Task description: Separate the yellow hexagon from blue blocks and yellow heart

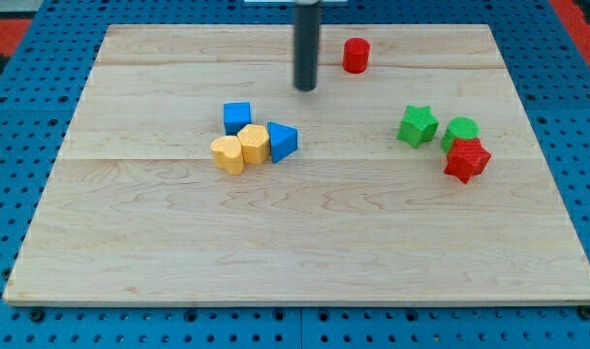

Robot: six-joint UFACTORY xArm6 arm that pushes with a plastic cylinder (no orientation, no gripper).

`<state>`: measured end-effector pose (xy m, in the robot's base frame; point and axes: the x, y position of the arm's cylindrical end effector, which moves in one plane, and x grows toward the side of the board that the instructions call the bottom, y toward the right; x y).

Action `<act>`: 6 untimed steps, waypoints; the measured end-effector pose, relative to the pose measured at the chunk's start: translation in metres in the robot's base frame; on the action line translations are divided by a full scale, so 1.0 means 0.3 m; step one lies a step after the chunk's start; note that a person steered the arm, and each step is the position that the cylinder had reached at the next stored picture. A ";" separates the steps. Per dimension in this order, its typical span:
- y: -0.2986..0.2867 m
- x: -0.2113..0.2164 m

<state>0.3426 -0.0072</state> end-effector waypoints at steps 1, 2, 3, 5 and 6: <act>-0.139 0.160; -0.183 0.316; -0.182 0.455; -0.174 0.596; -0.214 0.484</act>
